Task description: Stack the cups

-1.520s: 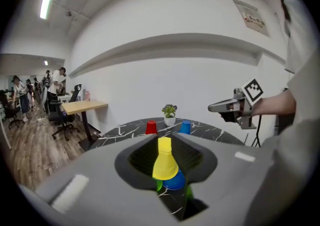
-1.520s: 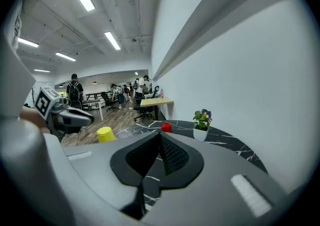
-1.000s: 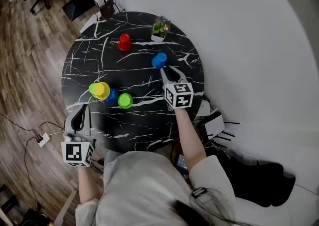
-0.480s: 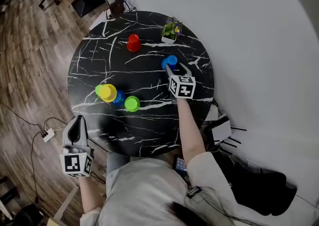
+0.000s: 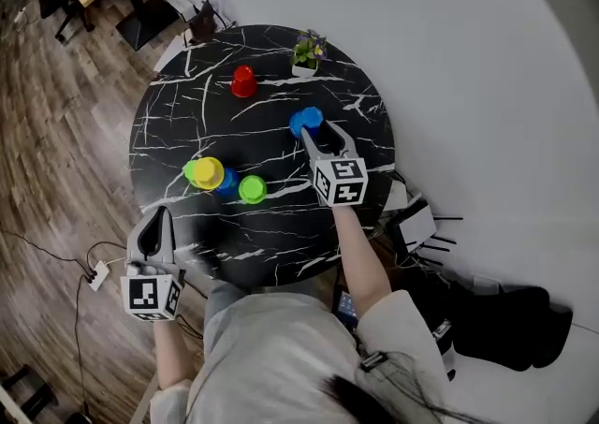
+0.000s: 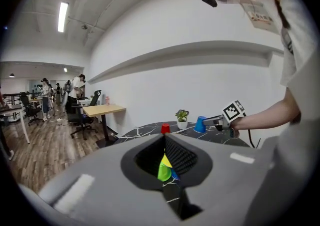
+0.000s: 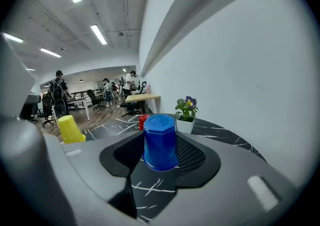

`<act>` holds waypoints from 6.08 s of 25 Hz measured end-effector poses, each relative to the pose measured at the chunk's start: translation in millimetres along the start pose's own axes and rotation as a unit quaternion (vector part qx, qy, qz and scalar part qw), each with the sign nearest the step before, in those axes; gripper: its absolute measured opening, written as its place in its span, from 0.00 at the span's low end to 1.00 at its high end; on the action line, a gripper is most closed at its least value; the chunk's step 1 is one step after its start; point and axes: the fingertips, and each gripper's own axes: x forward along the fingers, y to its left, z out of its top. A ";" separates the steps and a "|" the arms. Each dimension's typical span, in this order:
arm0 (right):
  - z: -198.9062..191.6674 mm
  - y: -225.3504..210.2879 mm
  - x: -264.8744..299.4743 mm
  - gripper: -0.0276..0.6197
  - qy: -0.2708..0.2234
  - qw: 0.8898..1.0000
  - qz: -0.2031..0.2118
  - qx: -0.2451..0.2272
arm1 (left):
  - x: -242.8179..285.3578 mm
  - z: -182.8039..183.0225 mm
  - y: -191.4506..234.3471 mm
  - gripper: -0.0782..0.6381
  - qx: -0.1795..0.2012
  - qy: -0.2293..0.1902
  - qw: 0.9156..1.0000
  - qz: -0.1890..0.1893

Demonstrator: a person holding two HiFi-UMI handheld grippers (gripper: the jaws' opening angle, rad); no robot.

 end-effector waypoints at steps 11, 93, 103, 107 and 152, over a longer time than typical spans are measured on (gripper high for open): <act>18.3 111.3 -83.6 0.33 -0.023 0.999 0.022 -0.007 | 10.3 17.9 -7.9 0.19 0.018 -0.024 0.994 -0.104; -6.0 75.5 232.6 0.44 0.138 0.977 0.161 -0.018 | -10.9 -12.0 14.2 0.19 -0.064 -0.007 0.991 0.118; 19.8 99.9 195.4 0.40 0.080 0.977 0.188 -0.066 | -6.4 -6.2 25.0 0.19 -0.057 -0.012 0.993 0.105; 48.1 123.1 145.1 0.40 0.063 0.973 0.214 -0.067 | 3.0 -0.2 27.2 0.19 -0.052 -0.034 0.996 0.070; 38.2 231.2 -52.1 0.40 0.047 0.997 -0.056 0.037 | -33.0 19.8 70.1 0.19 0.006 -0.071 0.972 -0.222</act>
